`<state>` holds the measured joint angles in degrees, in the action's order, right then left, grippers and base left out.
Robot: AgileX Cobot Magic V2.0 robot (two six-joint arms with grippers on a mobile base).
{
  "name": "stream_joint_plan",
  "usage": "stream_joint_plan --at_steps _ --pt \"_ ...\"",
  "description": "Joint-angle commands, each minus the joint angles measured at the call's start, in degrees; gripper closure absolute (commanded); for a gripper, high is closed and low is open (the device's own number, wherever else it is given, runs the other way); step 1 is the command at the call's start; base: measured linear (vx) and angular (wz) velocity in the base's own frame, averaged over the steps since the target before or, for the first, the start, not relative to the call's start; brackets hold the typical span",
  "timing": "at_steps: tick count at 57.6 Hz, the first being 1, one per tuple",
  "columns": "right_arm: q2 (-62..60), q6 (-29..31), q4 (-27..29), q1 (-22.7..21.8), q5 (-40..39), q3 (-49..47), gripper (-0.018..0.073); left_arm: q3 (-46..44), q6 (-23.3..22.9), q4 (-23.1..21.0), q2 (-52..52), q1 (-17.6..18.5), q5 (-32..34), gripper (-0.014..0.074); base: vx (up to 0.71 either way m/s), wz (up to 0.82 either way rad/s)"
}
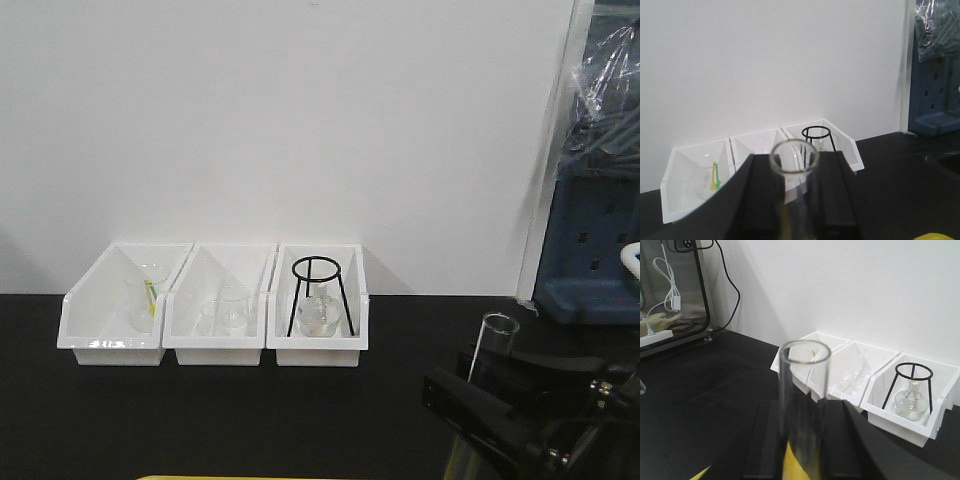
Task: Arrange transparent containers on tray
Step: 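Lower both held glass tubes down into the yellow tray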
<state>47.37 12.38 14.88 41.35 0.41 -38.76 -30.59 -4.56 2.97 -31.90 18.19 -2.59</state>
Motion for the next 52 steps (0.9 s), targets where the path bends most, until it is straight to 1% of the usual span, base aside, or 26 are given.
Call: stream_joint_plan --at_steps 1,39,45,52 --pt "-0.4 0.5 0.0 -0.2 -4.6 -1.8 0.0358 -1.7 -0.2 -0.5 -0.3 0.3 5.1 0.0548 0.00 0.00" --pt "-0.4 0.5 0.0 -0.2 -4.6 -1.8 0.0358 -1.7 -0.3 -0.5 -0.3 0.3 5.6 0.0548 0.00 0.00" --pt "0.6 -0.3 1.9 -0.2 -4.6 -1.8 0.0358 -1.7 -0.3 -0.5 -2.1 0.4 4.8 0.0548 0.00 0.00" --pt "4.2 -0.5 7.1 -0.2 -4.7 -1.8 0.0358 -1.7 -0.3 -0.6 -6.0 0.6 3.2 0.0546 0.00 0.00"
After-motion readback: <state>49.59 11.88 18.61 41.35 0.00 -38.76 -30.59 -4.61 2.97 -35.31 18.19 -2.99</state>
